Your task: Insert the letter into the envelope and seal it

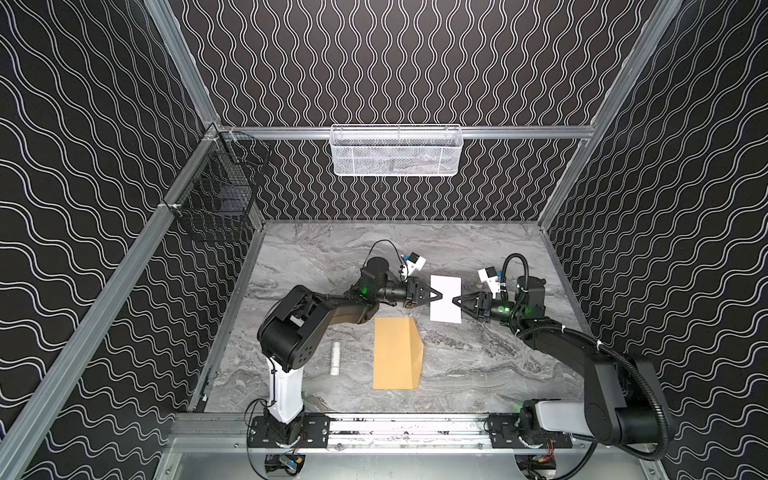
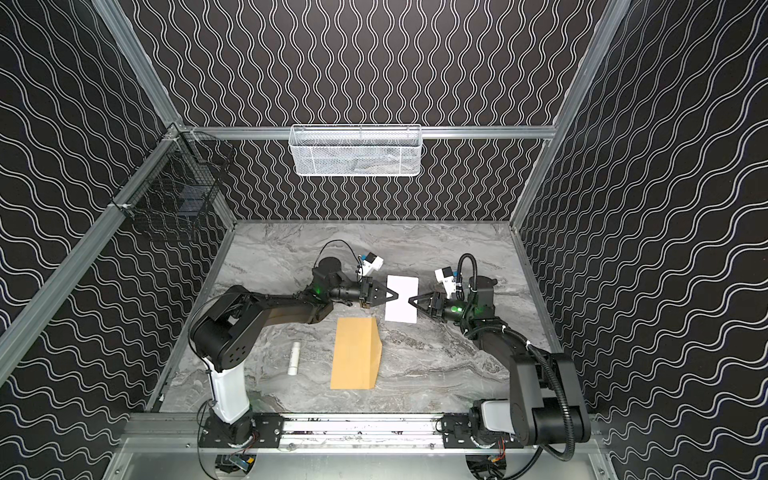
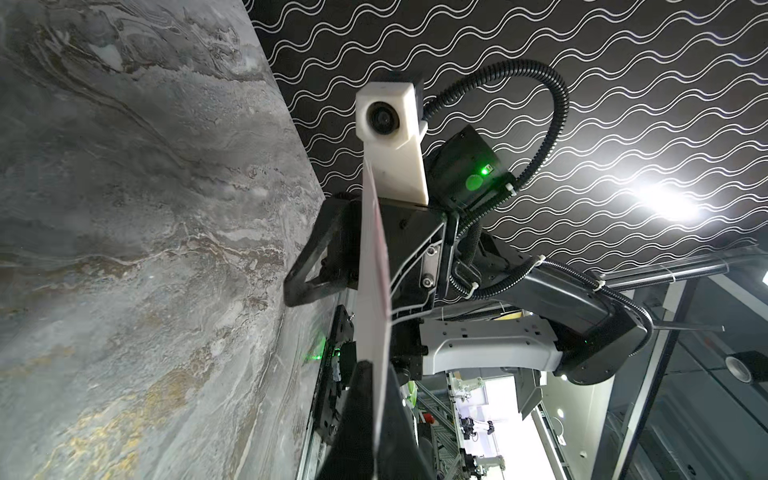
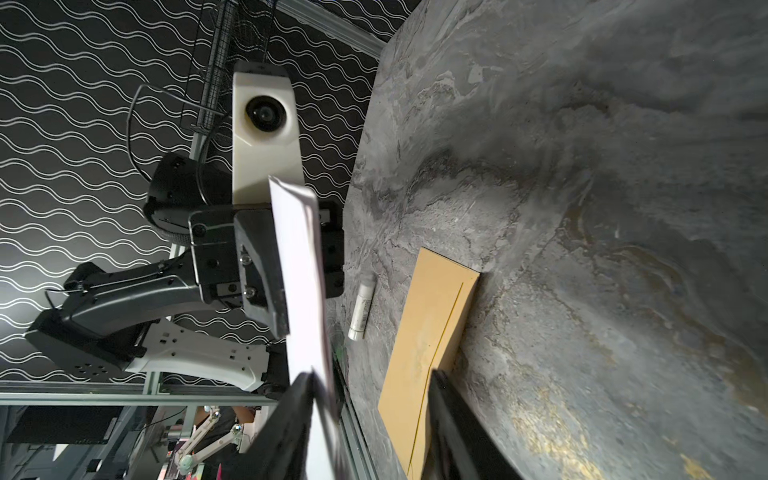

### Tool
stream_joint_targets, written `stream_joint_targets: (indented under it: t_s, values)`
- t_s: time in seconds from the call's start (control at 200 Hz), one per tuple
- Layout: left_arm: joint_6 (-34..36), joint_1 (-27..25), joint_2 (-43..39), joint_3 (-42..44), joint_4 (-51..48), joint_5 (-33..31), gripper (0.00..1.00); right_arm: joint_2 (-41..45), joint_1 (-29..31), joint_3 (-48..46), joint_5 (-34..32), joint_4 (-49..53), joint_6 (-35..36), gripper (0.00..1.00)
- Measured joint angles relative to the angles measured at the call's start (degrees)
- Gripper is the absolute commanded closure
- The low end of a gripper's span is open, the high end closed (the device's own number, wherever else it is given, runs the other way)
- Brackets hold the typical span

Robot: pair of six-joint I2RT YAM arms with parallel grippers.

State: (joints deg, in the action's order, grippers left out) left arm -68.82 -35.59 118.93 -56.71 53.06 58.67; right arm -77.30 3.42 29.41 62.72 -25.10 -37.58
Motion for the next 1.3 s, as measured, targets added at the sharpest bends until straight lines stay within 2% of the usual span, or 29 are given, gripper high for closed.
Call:
stream_joint_targets:
  t_s: [0.2,0.45,0.5,0.681,0.851,0.941,1.061,1.176,1.231,1.301]
  values:
    - [0.7,0.0,-1.2,1.9,-0.2,-0.1,1.0,-0.7,1.4,0.2,0.4,-3.2,-1.9,0.78]
    - [1.9,0.0,-2.1,3.2,-1.5,-1.2,0.98,0.6,3.1,0.2,0.5,-4.8,-3.5,0.95]
    - [3.1,0.0,-3.0,3.6,-2.6,-1.6,0.91,1.1,3.7,0.4,-0.1,-4.3,-3.5,0.96]
    - [10.8,1.2,-9.4,5.7,-13.4,-4.5,0.47,3.8,6.7,0.8,-3.2,0.9,-0.9,1.0]
    - [21.6,2.2,-19.0,8.2,-31.6,-13.7,0.22,6.7,10.7,-0.6,-9.3,8.5,1.2,1.0]
    - [26.2,2.7,-24.0,9.6,-42.1,-20.6,0.13,9.1,14.1,-2.1,-14.0,12.4,1.4,1.0]
    - [30.1,3.4,-29.3,12.4,-53.6,-28.7,0.07,11.8,20.0,-3.1,-21.9,17.7,0.2,1.0]
    - [31.5,3.5,-32.9,15.1,-60.4,-32.9,0.08,12.9,25.7,-2.8,-29.0,21.3,-1.9,1.0]
    - [31.6,3.5,-34.4,16.5,-62.4,-34.3,0.02,13.0,28.0,-2.5,-32.3,22.7,-2.7,1.0]
    - [31.6,3.6,-35.8,18.1,-64.5,-35.6,0.02,13.0,30.8,-2.2,-36.1,23.7,-4.4,1.0]
